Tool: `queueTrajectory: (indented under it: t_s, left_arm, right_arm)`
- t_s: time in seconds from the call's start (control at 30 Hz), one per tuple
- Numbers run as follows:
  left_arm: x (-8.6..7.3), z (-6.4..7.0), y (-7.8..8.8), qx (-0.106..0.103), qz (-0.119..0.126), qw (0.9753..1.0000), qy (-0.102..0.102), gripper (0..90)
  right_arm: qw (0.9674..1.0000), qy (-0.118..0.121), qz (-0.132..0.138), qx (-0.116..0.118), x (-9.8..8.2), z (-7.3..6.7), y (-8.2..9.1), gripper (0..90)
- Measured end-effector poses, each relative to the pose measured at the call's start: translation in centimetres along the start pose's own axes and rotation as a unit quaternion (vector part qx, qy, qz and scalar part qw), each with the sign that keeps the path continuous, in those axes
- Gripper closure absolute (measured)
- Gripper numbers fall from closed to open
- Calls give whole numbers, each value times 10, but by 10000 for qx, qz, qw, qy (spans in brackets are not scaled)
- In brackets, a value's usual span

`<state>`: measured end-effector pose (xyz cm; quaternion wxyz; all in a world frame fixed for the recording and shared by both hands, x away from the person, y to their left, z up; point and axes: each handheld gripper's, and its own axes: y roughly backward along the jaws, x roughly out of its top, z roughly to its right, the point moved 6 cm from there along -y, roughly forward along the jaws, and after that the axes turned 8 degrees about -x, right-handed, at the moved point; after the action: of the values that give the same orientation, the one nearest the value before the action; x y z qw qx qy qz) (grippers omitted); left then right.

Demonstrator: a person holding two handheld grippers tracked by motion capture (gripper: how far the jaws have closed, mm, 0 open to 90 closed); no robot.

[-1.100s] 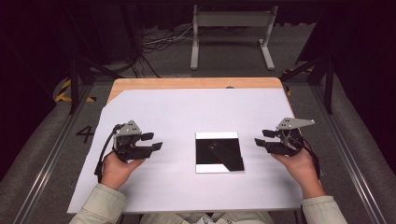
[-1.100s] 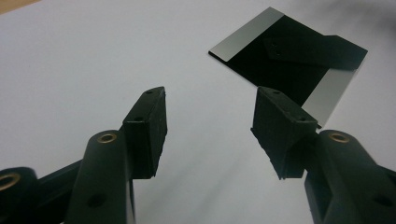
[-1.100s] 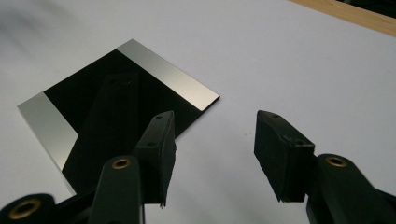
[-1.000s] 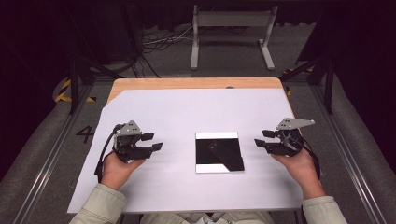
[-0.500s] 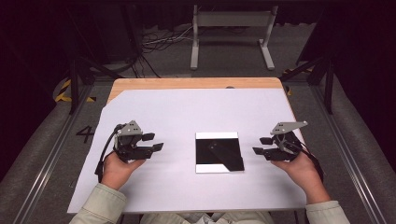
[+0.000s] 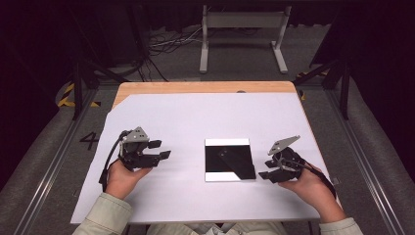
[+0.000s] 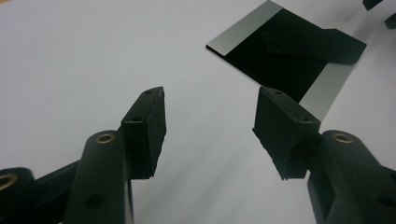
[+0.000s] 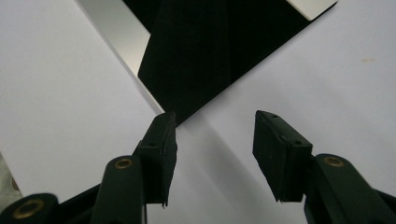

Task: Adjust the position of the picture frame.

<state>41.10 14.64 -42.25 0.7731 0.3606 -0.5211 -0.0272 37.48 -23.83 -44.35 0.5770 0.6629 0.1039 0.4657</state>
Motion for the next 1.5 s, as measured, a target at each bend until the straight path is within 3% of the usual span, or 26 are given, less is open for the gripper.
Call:
queueTrajectory:
  t_s: [0.17, 0.37, 0.73, 1.1, 1.5]
  left_arm:
    - [0, -1, -1, 38, -24, 10000, -16, 443]
    - [-1, -1, -2, 14, -52, 10000, -24, 446]
    - [-2, -1, -4, 24, -94, 10000, -4, 443]
    - [-3, -1, -5, 17, -104, 9999, 23, 438]
    - [-3, -1, -7, 30, -128, 9999, 30, 436]
  right_arm:
    - [9994, 88, -323, 90, -2, -9, -9, 547]
    - [9991, 172, -390, 48, -2, -13, -14, 581]
    - [9963, 391, -762, -32, -1, -21, -24, 719]
    - [9952, 444, -870, -75, 2, -25, -25, 815]
    - [9963, 465, -720, -38, 19, -29, -36, 821]
